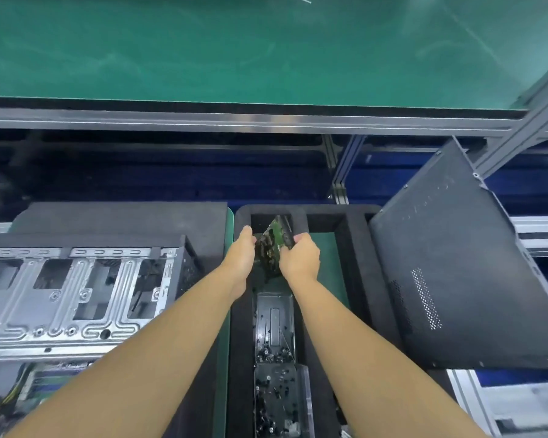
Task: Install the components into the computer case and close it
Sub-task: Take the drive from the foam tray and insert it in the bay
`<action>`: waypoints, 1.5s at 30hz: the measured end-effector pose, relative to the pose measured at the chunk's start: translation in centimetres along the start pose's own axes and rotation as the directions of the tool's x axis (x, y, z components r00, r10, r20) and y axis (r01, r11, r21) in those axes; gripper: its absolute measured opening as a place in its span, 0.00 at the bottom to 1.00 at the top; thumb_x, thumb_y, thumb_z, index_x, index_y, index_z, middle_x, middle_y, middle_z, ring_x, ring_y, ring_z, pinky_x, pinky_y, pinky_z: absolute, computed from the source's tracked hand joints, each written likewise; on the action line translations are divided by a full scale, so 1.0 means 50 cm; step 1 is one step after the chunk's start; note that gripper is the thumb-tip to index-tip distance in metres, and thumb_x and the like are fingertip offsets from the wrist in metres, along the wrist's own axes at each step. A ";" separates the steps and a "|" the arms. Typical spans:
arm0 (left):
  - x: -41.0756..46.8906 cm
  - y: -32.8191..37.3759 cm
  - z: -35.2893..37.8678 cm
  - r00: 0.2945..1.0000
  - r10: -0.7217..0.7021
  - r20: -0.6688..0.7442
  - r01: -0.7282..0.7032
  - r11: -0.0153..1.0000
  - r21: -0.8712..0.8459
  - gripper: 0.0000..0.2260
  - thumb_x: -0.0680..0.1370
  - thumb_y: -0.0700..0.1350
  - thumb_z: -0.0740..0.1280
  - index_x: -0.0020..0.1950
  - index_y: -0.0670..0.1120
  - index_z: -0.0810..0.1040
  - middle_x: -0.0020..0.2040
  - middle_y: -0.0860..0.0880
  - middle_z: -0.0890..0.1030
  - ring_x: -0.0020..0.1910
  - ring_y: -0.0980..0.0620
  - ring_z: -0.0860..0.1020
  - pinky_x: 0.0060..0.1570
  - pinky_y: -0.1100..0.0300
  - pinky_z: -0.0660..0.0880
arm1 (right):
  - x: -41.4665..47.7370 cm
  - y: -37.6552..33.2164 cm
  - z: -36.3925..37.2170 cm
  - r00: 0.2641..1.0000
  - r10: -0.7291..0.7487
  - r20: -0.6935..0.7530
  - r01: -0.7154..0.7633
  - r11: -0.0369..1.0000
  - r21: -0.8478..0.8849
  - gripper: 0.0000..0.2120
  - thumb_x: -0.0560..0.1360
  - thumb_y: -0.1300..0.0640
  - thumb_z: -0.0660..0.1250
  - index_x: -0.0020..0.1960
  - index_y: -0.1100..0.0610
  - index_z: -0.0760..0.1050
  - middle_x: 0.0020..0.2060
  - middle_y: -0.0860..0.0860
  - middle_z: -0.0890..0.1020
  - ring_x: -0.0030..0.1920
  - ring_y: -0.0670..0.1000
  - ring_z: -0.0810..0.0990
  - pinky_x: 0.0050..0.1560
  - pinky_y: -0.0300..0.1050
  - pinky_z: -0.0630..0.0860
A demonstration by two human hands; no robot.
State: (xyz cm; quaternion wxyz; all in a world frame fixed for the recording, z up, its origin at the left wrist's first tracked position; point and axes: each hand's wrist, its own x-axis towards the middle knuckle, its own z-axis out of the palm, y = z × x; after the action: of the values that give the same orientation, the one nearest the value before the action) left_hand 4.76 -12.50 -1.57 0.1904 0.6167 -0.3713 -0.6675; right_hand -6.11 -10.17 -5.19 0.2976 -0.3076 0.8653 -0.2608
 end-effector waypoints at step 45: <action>-0.489 -0.162 -0.557 0.903 0.361 0.232 -0.282 0.907 -0.312 0.11 0.79 0.48 0.67 0.54 0.41 0.82 0.47 0.43 0.86 0.40 0.47 0.85 0.35 0.56 0.81 | -0.812 -0.087 0.071 0.848 -0.152 0.507 -0.385 0.479 0.789 0.21 0.75 0.73 0.71 0.66 0.66 0.71 0.55 0.65 0.83 0.46 0.59 0.86 0.43 0.53 0.84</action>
State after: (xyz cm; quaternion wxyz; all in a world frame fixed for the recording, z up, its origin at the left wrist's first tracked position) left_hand 37.36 2.91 10.20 0.3259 0.4120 -0.3975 -0.7524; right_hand 23.65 13.88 9.55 0.6475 -0.1089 0.5185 -0.5477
